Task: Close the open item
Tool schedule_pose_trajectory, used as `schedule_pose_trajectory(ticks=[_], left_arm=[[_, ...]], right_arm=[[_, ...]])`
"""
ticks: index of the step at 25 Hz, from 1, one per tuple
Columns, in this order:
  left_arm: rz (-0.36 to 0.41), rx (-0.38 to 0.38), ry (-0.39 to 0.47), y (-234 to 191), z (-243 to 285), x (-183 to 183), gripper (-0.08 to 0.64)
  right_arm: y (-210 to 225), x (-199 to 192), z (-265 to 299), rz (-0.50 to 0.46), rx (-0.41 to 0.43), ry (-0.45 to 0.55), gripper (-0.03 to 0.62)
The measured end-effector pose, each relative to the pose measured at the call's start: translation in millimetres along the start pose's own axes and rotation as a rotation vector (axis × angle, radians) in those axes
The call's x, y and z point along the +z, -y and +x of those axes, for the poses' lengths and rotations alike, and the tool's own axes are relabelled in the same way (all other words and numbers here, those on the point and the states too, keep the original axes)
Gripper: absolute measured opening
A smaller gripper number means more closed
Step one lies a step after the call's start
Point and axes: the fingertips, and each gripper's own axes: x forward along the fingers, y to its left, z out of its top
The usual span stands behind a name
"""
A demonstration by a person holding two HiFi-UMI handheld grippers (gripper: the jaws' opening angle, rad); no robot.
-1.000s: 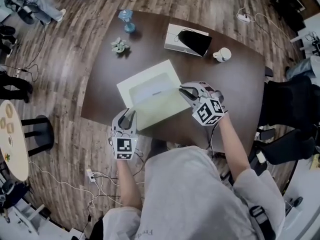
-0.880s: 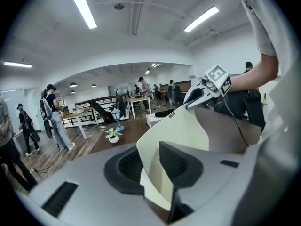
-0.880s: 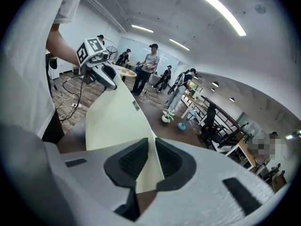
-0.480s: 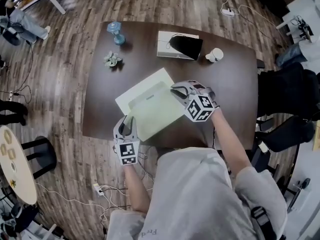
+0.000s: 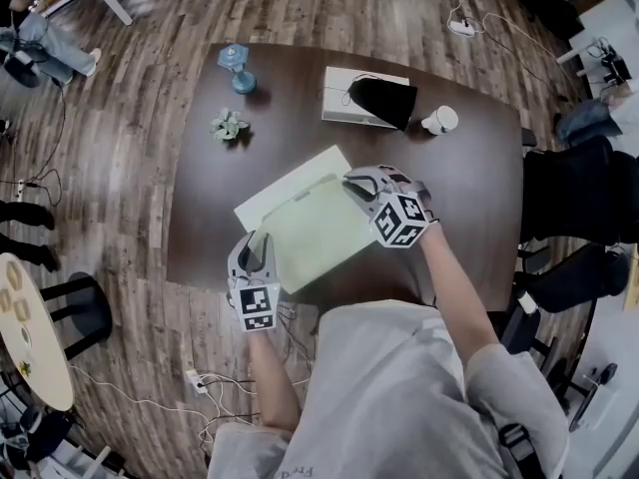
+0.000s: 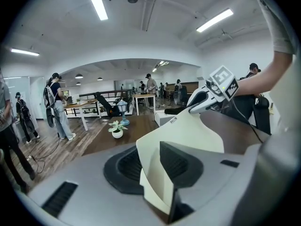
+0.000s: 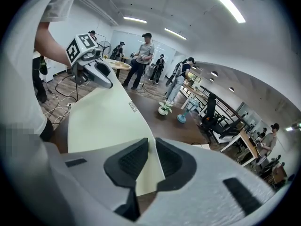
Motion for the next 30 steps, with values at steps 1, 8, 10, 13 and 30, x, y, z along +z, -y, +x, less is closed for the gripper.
schedule_pose_trajectory(ticks=[1, 8, 10, 13, 30], left_arm=[[-0.005, -0.001, -0.003, -3, 3, -2, 0.089], [-0.008, -0.023, -0.035, -19, 32, -9, 0.092], [-0.015, -0.031, -0.049, -23, 40, -17, 0.095], [-0.028, -0.041, -0.060, -32, 51, -27, 0.098], [-0.070, -0.094, -0.127, -49, 89, -63, 0.104]], right_arm=[[0, -1, 4, 0.001, 0.005, -0.005, 0.054], [14, -9, 38, 0.020, 0.029, -0.033, 0.055], [14, -12, 49, 0.020, 0.042, -0.048, 0.055], [14, -17, 66, 0.024, 0.062, -0.067, 0.058], [16, -34, 119, 0.026, 0.114, -0.153, 0.067]])
